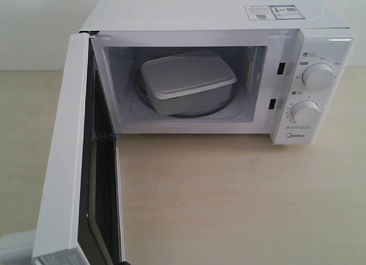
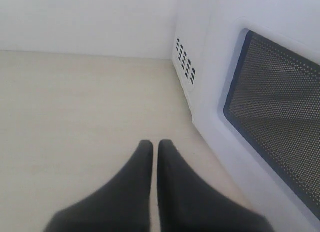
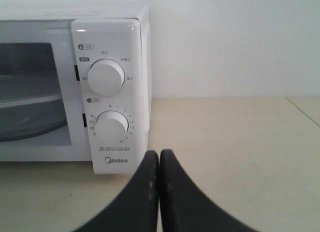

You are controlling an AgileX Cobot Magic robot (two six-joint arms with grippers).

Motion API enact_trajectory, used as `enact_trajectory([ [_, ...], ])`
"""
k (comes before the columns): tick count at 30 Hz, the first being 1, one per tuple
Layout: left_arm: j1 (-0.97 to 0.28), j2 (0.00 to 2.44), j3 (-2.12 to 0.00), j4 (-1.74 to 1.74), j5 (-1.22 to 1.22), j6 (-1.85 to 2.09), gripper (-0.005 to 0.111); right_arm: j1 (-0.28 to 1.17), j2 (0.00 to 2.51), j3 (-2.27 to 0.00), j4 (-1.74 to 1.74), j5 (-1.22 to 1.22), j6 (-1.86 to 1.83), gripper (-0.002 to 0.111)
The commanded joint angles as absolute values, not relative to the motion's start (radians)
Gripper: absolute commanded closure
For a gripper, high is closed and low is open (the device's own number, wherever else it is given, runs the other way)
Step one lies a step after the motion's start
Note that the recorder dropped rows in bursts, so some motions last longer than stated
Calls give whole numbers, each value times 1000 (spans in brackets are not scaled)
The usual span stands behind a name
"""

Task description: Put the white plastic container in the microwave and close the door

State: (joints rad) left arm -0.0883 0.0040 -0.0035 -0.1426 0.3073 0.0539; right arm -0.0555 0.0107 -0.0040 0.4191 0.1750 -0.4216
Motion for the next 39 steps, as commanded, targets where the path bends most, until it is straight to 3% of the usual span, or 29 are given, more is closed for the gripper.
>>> enact_trajectory([
  [1, -91, 0, 0, -138, 307, 53, 102, -59, 0, 0, 409, 237, -425, 109],
  [26, -91, 0, 0, -138, 307, 53, 102, -59, 0, 0, 409, 371, -389, 109],
  [39, -91, 0, 0, -138, 307, 53, 102, -59, 0, 0, 144, 356, -104, 109],
])
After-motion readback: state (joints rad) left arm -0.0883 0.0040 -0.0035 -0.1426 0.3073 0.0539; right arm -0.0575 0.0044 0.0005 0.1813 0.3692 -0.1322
